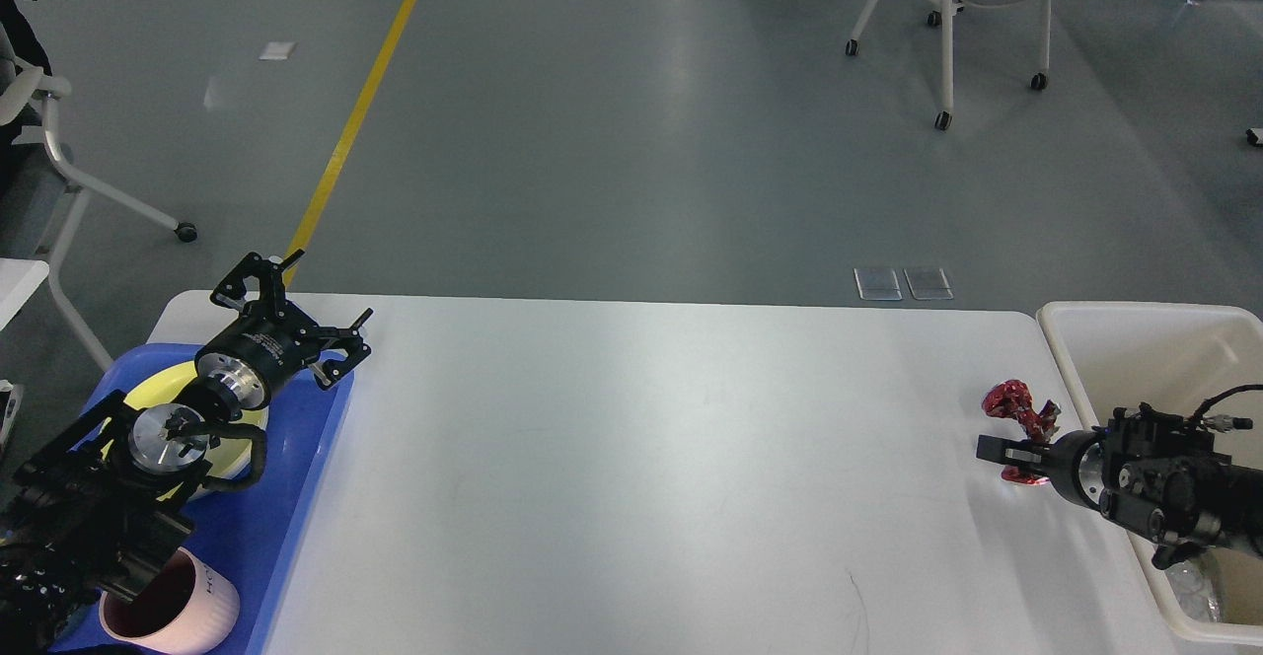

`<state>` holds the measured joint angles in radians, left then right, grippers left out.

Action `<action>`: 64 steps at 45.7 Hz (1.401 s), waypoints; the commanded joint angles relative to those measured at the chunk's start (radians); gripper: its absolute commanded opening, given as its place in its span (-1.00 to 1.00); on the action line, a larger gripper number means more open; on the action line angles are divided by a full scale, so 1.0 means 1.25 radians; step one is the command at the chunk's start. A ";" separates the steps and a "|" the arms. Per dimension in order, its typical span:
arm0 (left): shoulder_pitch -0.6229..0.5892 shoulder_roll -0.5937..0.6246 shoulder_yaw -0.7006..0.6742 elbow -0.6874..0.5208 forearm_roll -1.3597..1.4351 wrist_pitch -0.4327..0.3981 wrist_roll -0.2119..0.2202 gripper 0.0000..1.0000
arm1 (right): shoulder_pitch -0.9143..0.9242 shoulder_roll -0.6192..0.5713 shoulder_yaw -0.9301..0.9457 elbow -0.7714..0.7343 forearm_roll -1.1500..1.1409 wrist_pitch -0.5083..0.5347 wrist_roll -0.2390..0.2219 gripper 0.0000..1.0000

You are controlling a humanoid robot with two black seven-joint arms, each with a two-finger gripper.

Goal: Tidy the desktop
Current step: 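Grasp the red can with the right gripper, then lift the red can and drop it into the white bin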

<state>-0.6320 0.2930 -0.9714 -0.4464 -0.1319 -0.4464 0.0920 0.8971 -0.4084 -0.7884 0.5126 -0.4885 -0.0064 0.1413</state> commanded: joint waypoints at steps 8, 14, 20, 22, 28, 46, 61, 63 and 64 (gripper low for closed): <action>0.000 0.000 0.000 0.000 0.000 0.000 0.000 0.99 | 0.082 -0.077 -0.001 0.099 -0.001 -0.006 0.004 -1.00; 0.000 0.000 0.000 0.000 0.000 0.000 0.000 0.99 | 0.164 -0.133 -0.004 0.185 -0.002 -0.005 0.004 -1.00; 0.000 0.000 -0.001 0.000 0.000 0.000 0.000 0.99 | 0.313 -0.218 -0.007 0.342 -0.028 0.005 0.002 -1.00; 0.000 0.000 0.000 0.000 0.000 0.000 0.000 1.00 | 0.378 -0.243 -0.023 0.404 -0.031 0.011 0.001 -1.00; 0.000 0.000 0.000 0.000 0.000 0.000 0.000 0.99 | 0.610 -0.284 -0.094 0.575 -0.030 0.080 -0.008 -1.00; 0.000 0.000 0.000 0.000 0.000 0.000 0.000 0.99 | 1.072 -0.181 -0.081 0.772 0.095 0.555 -0.022 -1.00; 0.000 0.000 -0.001 0.000 0.000 0.000 0.000 0.99 | 0.803 -0.217 -0.195 0.524 0.096 0.375 -0.057 -1.00; 0.000 0.000 0.000 0.000 0.000 0.000 0.000 1.00 | 0.737 -0.235 -0.192 0.480 0.095 0.349 -0.057 -1.00; 0.000 0.000 -0.001 0.000 0.000 0.000 0.000 1.00 | 0.703 -0.244 -0.188 0.458 0.095 0.335 -0.057 -1.00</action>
<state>-0.6321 0.2930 -0.9714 -0.4464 -0.1319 -0.4464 0.0921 1.9699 -0.6571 -1.0187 1.2260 -0.3656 0.5002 0.0712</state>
